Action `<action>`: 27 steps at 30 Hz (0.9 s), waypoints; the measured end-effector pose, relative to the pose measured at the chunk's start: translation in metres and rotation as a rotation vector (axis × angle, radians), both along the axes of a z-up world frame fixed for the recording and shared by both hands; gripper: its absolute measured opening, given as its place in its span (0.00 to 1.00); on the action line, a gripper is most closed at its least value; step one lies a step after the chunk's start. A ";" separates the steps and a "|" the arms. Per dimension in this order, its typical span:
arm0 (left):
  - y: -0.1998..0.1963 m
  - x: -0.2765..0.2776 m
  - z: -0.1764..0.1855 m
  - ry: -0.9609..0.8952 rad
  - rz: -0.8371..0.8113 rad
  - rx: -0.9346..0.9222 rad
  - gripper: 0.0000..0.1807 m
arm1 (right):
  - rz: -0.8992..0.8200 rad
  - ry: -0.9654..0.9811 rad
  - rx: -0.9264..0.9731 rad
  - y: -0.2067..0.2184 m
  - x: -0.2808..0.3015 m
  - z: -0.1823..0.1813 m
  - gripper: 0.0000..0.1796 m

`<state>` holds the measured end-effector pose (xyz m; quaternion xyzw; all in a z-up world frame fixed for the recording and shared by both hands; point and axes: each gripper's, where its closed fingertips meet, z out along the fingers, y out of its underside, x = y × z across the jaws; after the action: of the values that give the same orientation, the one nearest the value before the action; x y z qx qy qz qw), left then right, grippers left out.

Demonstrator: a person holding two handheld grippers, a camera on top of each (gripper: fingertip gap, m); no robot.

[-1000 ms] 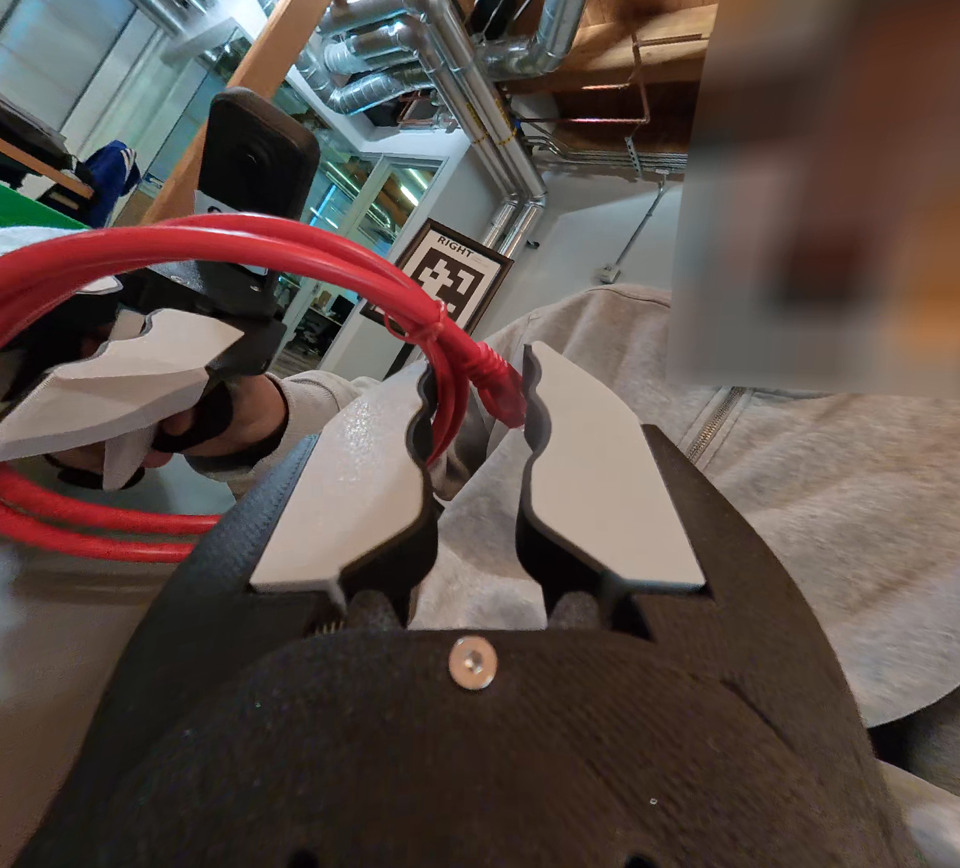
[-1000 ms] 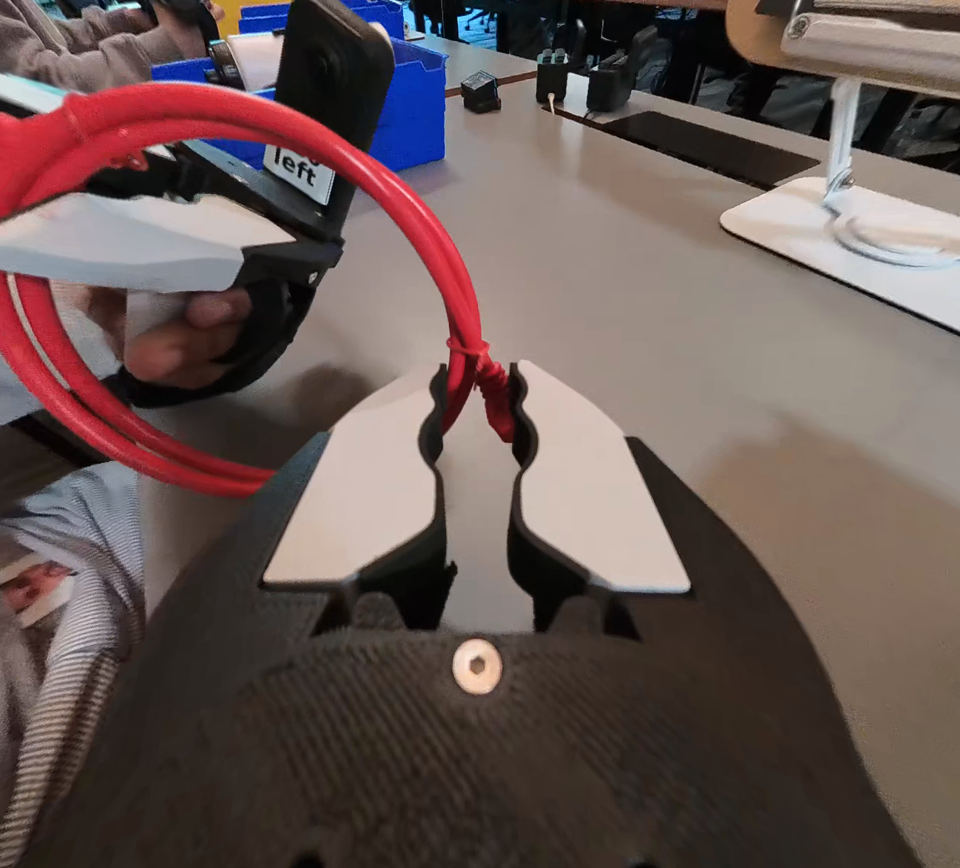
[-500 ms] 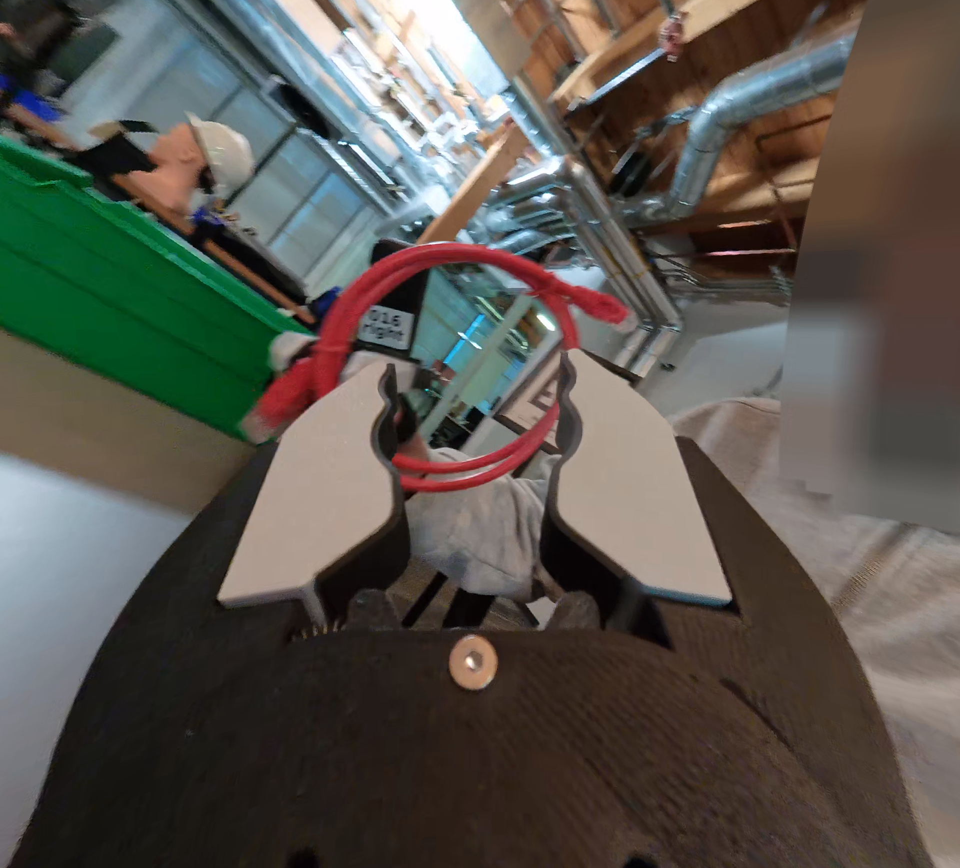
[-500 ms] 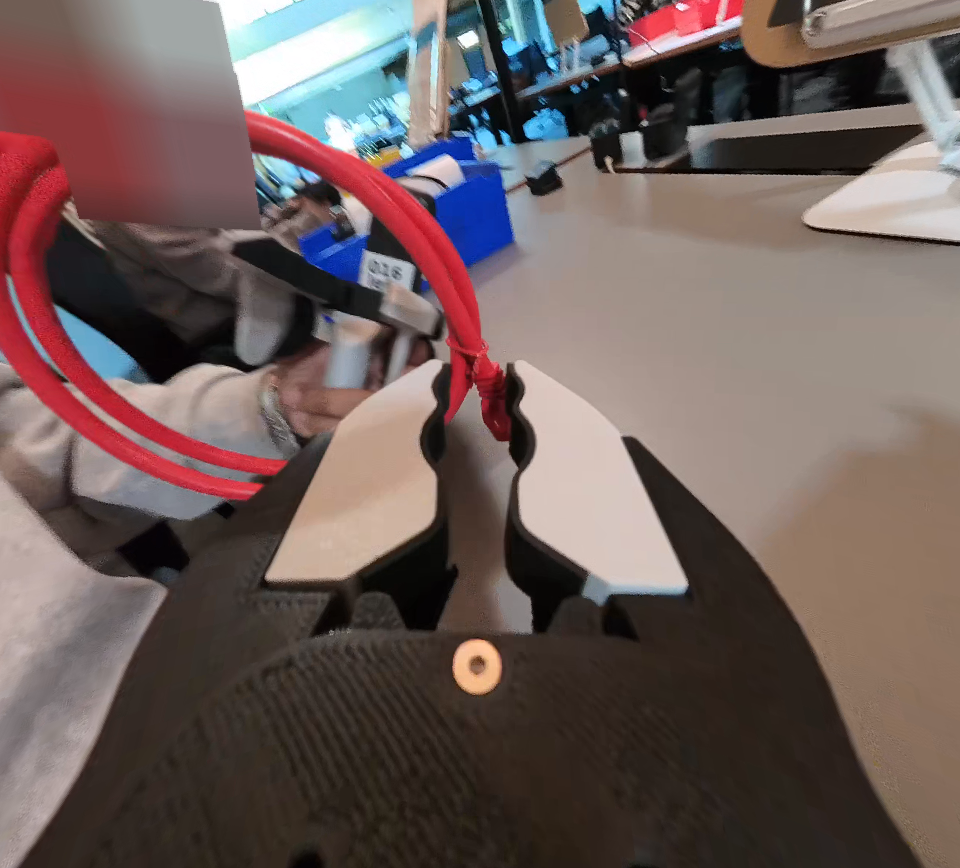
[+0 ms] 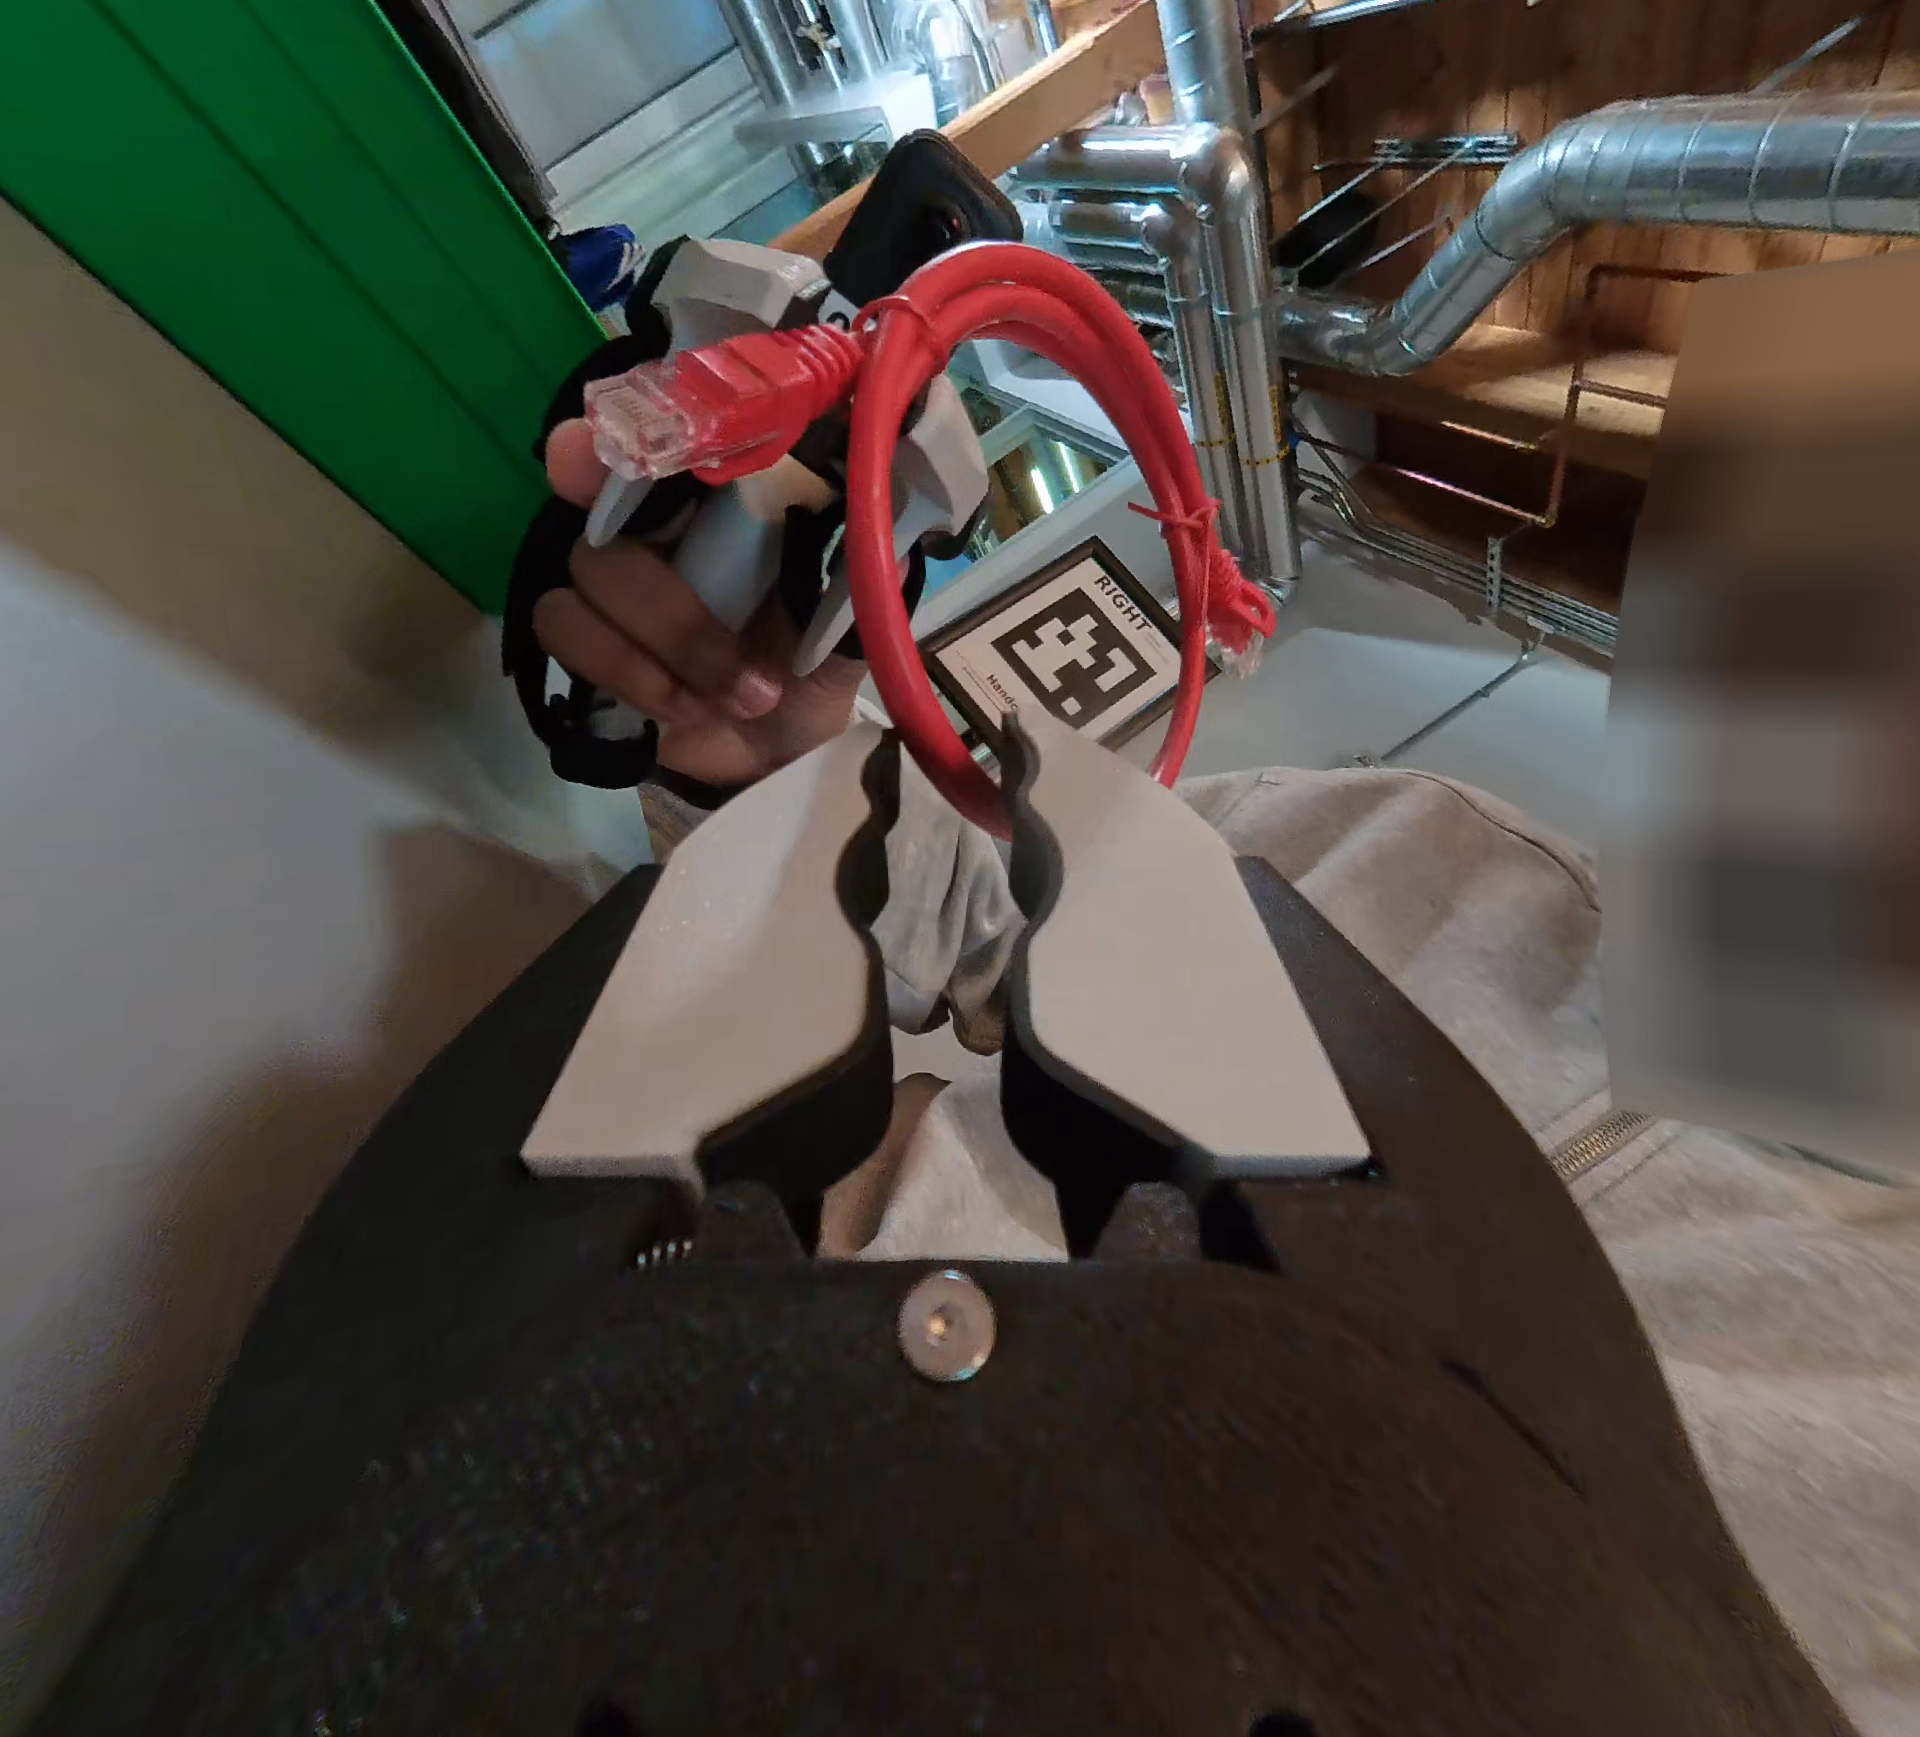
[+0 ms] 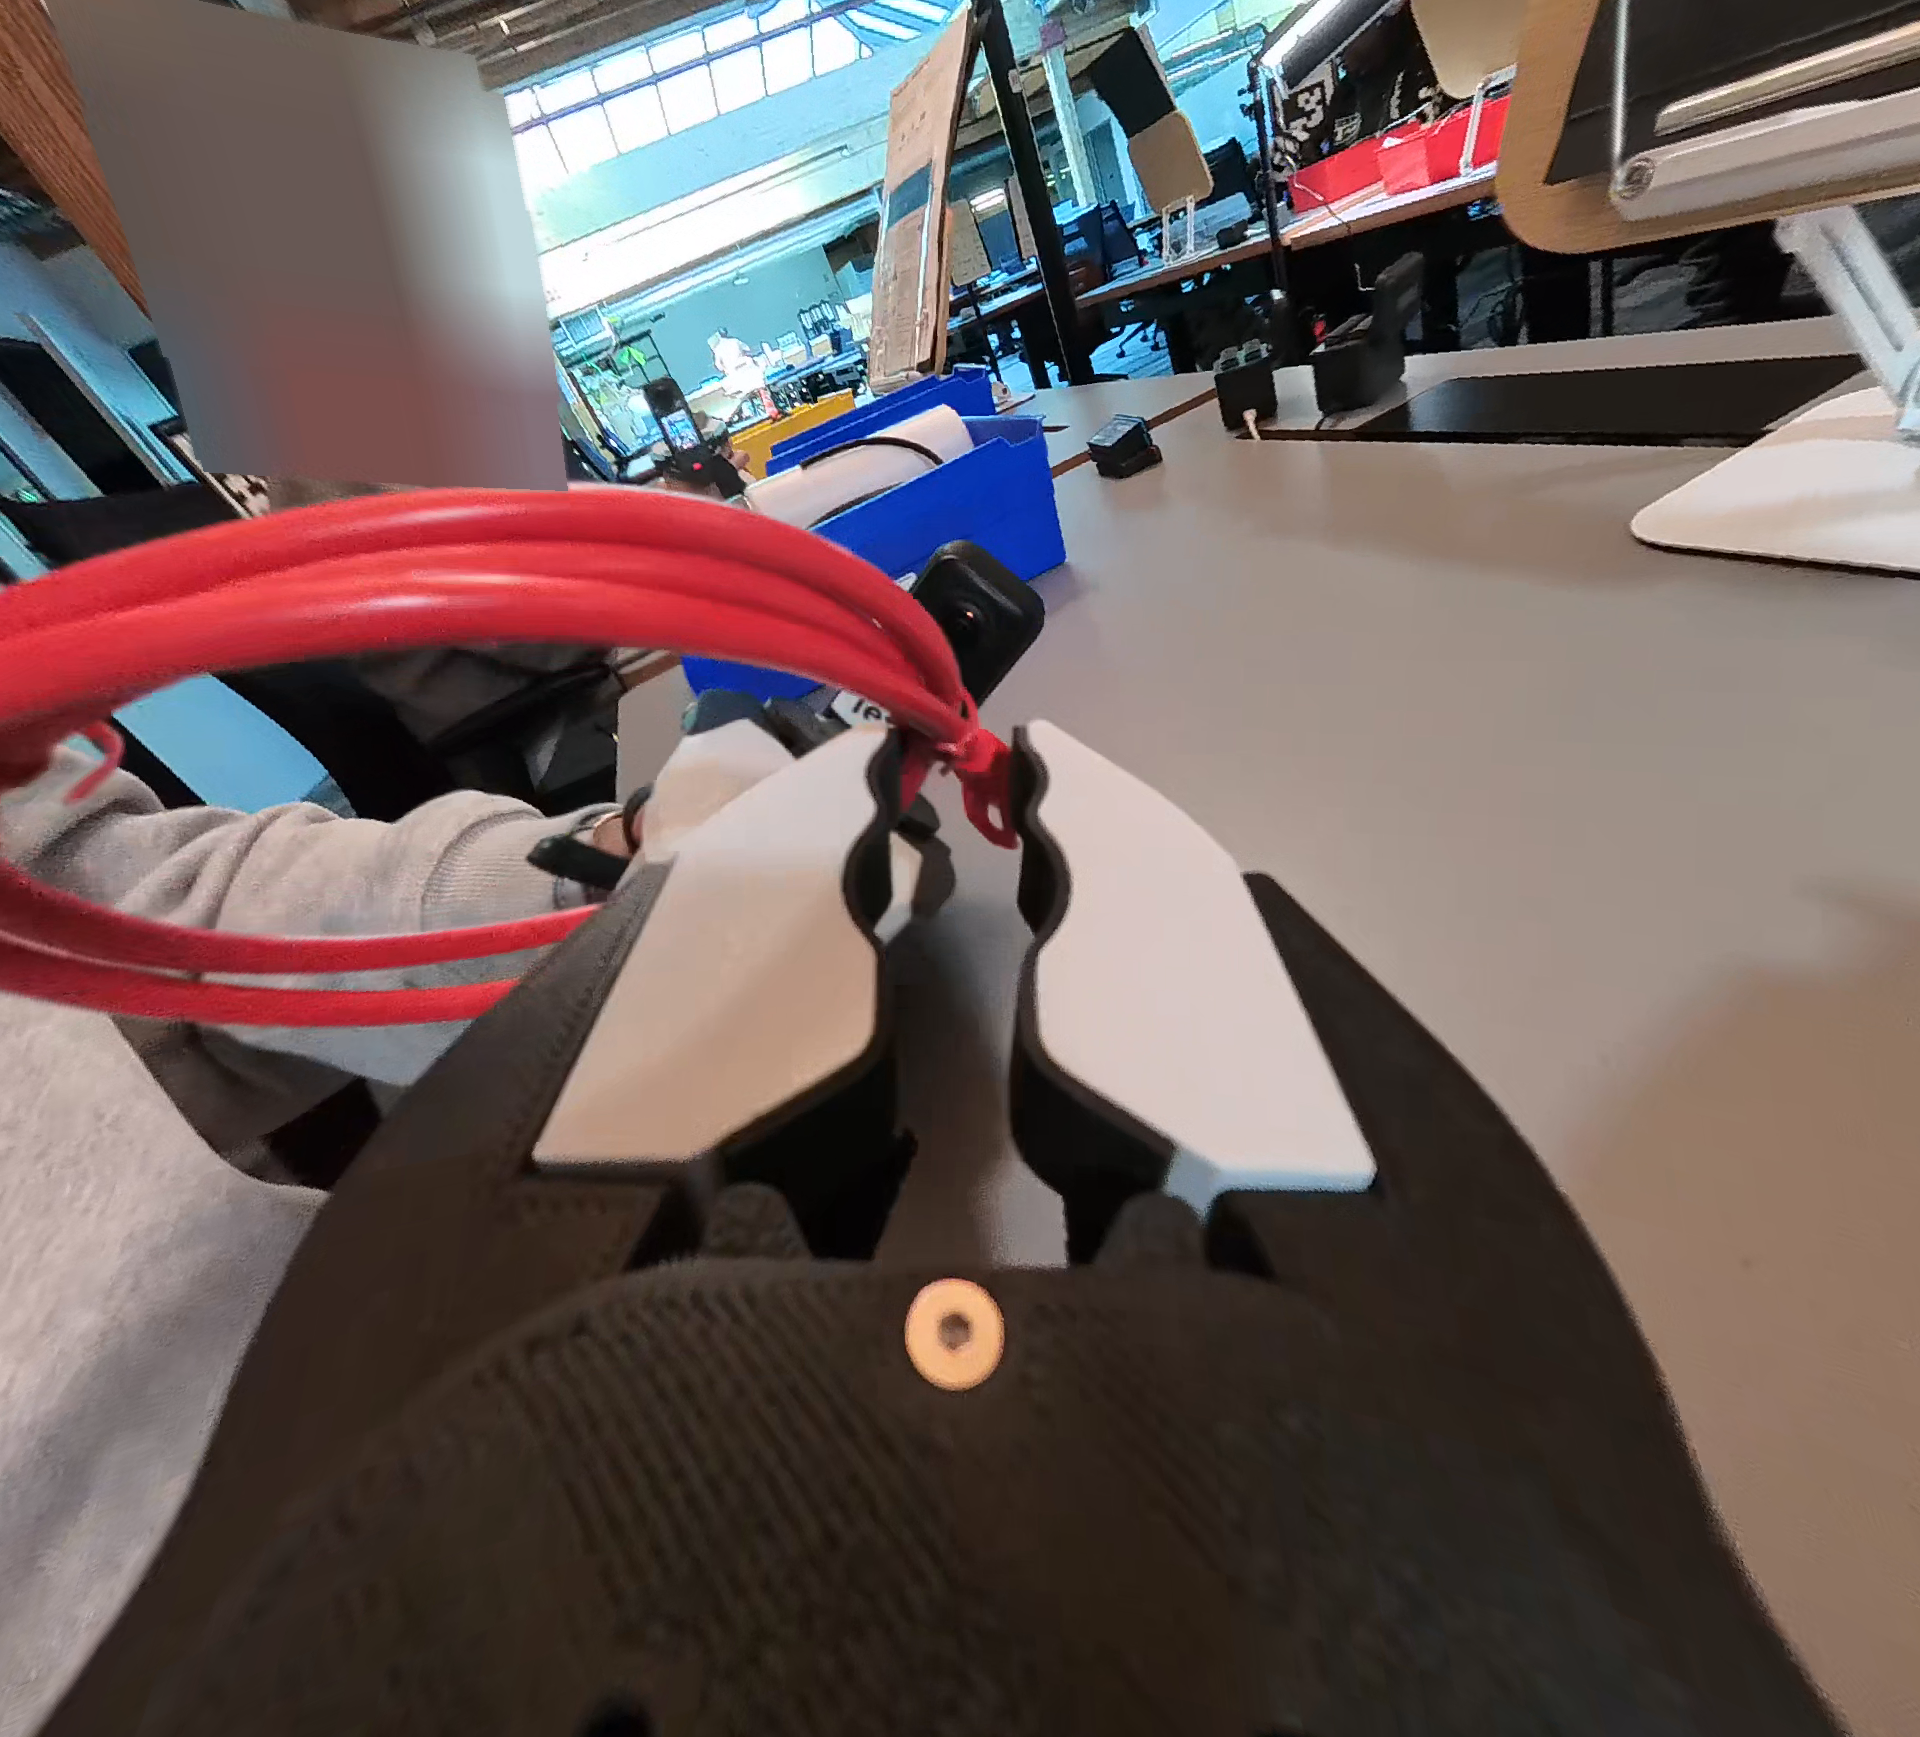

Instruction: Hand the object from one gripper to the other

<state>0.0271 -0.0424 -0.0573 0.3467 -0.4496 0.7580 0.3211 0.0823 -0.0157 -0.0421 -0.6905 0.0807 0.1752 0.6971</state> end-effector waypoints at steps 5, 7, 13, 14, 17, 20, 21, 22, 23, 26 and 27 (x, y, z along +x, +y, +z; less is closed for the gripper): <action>0.005 0.002 0.002 -0.003 0.016 -0.018 0.07 | -0.023 -0.022 0.024 0.000 0.002 0.002 0.12; 0.009 0.005 0.003 -0.012 0.047 -0.017 0.07 | -0.037 -0.023 0.041 0.001 0.005 0.002 0.12; 0.045 0.019 0.017 -0.101 0.269 -0.016 0.03 | -0.124 0.018 -0.012 0.001 0.024 -0.011 0.24; 0.053 0.020 0.021 -0.122 0.308 -0.020 0.03 | -0.137 0.026 -0.023 0.001 0.027 -0.013 0.24; 0.073 0.025 0.025 -0.156 0.400 0.002 0.03 | -0.165 0.077 -0.040 -0.001 0.035 -0.018 0.23; 0.088 0.027 0.026 -0.156 0.441 -0.001 0.03 | -0.161 0.160 -0.004 -0.005 0.040 -0.015 0.22; 0.092 0.028 0.025 -0.152 0.449 -0.001 0.03 | -0.153 0.190 0.015 -0.007 0.041 -0.012 0.21; 0.094 0.030 0.024 -0.146 0.457 0.003 0.03 | -0.138 0.223 0.037 -0.008 0.041 -0.009 0.20; 0.097 0.031 0.022 -0.142 0.465 0.011 0.03 | -0.113 0.261 0.062 -0.010 0.040 -0.006 0.19; 0.097 0.033 0.017 -0.141 0.470 0.063 0.03 | 0.004 0.386 0.143 -0.015 0.033 0.008 0.20; 0.096 0.034 0.015 -0.145 0.469 0.090 0.03 | 0.038 0.415 0.155 -0.016 0.030 0.010 0.21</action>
<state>0.0607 0.0539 -0.0420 0.4001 -0.4120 0.8140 0.0874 0.1121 -0.0312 -0.0316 -0.5854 0.1954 0.3323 0.7132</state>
